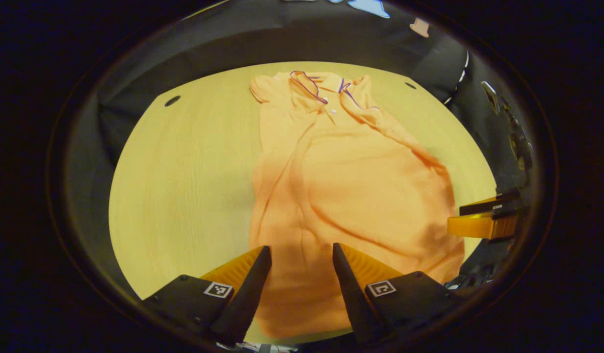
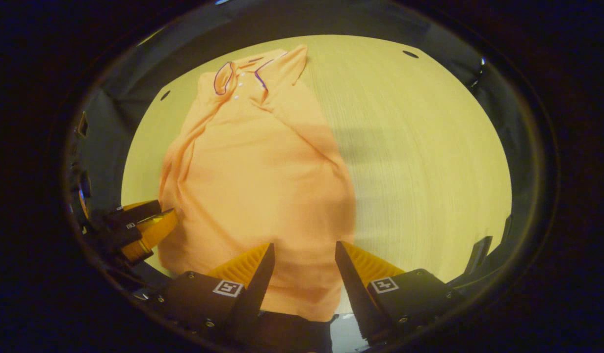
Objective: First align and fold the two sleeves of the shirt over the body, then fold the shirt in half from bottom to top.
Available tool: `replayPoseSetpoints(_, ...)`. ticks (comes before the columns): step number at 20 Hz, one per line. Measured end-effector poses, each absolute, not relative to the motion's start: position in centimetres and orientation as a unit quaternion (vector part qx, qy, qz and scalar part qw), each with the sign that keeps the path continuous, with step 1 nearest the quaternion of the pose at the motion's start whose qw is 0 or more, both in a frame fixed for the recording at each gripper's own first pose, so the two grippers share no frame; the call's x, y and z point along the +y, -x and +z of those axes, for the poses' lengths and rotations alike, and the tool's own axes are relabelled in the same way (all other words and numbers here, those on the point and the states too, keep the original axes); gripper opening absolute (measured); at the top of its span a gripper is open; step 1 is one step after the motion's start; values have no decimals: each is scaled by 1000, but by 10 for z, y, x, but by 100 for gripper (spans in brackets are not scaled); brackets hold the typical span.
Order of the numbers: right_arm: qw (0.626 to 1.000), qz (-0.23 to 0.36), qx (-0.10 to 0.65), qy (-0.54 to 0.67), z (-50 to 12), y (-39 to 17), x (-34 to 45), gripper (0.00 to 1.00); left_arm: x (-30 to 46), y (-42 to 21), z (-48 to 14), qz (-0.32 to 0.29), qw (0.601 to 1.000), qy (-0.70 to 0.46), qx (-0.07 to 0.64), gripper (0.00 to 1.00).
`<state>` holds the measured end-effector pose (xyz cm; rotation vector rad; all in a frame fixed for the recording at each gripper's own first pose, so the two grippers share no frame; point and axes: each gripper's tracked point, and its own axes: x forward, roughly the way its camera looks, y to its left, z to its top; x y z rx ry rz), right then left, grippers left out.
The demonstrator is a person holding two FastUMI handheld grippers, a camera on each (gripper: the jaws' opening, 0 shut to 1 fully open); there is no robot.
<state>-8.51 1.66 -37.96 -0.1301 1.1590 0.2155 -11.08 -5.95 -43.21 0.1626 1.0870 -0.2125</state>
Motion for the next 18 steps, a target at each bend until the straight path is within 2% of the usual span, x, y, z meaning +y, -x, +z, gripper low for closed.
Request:
replayPoseSetpoints(3,812,95,569,90,-394,98,9,79,-50,132,-445,-91,830,-87,543,82)
replayPoseSetpoints(8,797,90,584,124,-406,100,7,77,-51,127,-447,-94,825,-121,543,81)
replayPoseSetpoints(15,771,66,616,150,-407,101,6,81,-50,128,-446,-81,812,-115,567,83)
replayPoseSetpoints(18,765,62,624,147,-408,100,7,80,-50,127,-447,-84,808,-120,571,84)
